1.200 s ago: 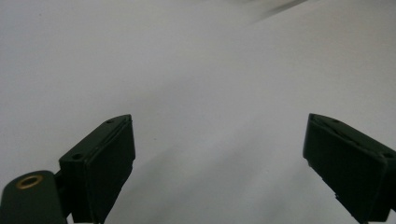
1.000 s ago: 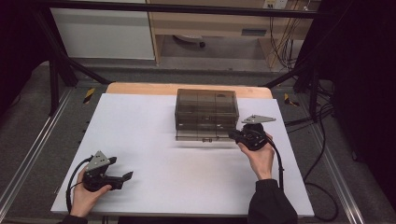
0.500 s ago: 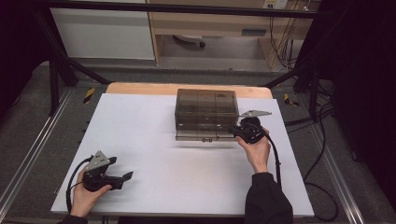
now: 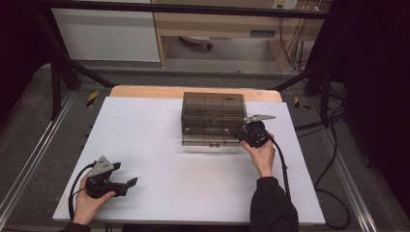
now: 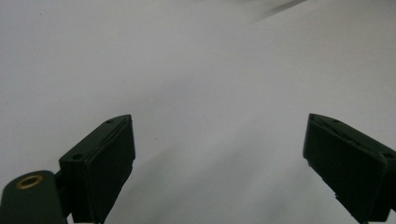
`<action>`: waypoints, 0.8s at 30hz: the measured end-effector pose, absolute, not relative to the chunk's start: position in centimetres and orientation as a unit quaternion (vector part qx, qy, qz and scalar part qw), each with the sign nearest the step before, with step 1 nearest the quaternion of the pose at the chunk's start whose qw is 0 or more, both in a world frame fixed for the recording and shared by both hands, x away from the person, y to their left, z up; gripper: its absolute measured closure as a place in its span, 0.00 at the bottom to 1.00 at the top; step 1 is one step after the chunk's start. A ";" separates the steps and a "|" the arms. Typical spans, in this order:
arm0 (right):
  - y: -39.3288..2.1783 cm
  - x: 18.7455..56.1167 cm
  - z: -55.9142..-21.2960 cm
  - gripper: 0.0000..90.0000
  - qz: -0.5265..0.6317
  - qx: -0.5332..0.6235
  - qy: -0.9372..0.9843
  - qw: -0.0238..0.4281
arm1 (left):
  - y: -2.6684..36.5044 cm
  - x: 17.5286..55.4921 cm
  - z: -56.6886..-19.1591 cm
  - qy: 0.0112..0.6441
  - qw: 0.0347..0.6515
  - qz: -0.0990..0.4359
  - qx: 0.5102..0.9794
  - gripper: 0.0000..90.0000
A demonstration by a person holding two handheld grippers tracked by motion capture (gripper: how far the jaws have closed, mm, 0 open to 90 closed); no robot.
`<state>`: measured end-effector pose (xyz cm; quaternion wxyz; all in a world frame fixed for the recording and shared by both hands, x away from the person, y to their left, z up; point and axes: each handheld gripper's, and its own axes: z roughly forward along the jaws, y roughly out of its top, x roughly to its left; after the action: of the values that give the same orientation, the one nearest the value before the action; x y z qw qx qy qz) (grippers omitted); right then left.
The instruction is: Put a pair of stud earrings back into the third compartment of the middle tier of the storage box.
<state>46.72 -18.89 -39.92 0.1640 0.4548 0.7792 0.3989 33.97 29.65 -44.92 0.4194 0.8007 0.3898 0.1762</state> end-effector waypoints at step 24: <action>-17.9 47.3 -41.5 0.89 0.387 0.448 0.789 0.166 | 29.6 34.0 -44.9 0.390 0.419 0.176 0.801 0.10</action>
<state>47.32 -17.91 -41.45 0.1663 0.4475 0.7890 0.3867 33.97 29.64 -44.93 0.4193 0.8008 0.3898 0.1760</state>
